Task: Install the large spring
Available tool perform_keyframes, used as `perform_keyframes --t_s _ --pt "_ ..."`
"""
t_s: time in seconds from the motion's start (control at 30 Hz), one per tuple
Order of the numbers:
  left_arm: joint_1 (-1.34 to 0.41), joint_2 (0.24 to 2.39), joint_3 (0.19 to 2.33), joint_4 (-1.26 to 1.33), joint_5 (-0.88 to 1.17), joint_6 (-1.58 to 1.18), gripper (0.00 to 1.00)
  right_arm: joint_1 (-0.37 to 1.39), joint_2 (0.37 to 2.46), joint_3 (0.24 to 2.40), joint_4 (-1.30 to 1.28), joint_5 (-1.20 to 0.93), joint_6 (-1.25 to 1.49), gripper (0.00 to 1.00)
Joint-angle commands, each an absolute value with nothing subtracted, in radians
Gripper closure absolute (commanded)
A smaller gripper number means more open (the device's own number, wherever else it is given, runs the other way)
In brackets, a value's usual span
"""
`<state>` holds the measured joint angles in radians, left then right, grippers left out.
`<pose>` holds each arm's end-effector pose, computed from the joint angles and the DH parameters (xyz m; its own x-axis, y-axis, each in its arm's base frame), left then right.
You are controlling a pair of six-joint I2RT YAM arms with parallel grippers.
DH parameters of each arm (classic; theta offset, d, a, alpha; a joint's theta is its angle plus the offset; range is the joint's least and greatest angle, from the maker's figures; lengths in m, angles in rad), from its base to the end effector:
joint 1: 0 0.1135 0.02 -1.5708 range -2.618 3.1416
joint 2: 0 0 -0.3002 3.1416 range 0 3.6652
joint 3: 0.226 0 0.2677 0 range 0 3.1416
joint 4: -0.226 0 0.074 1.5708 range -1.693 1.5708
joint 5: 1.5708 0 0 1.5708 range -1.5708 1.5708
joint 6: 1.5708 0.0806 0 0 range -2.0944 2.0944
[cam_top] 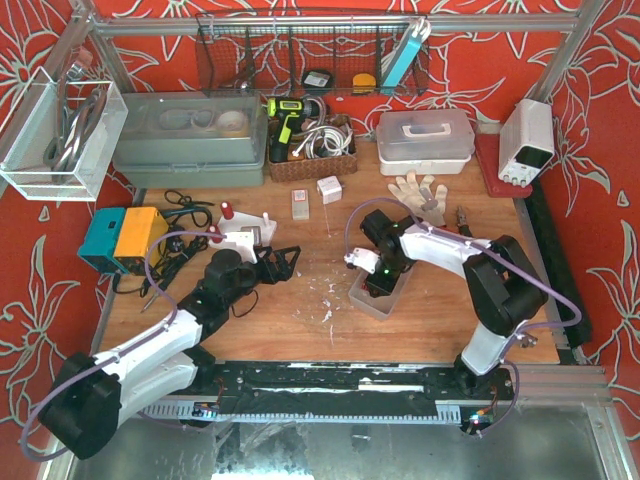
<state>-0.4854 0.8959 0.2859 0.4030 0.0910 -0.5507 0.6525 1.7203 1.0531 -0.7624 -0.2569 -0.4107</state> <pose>0.2014 -0.1145 0.2159 -0.4392 -0.3575 -0.8242 0.3679 0.7654 -0.5280 0.2483 0.2155 0.1456 -0.4755 -0.8493 -0.2295 -0.8785 0.4447 0.1744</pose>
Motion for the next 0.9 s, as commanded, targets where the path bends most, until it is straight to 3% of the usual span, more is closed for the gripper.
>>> perform_keyframes --t_s 0.0,0.43,0.87 --pt "-0.491 0.91 0.289 0.397 0.057 -0.554 0.0 0.647 1.64 1.059 -0.808 -0.225 -0.431 0.99" --pt "-0.491 0.891 0.281 0.409 0.054 -0.553 0.0 0.689 1.409 1.11 -0.808 -0.141 -0.333 1.0" --pt "-0.492 0.81 0.305 0.432 0.218 -0.59 0.25 0.907 1.281 0.925 -0.257 -0.039 -0.212 1.0"
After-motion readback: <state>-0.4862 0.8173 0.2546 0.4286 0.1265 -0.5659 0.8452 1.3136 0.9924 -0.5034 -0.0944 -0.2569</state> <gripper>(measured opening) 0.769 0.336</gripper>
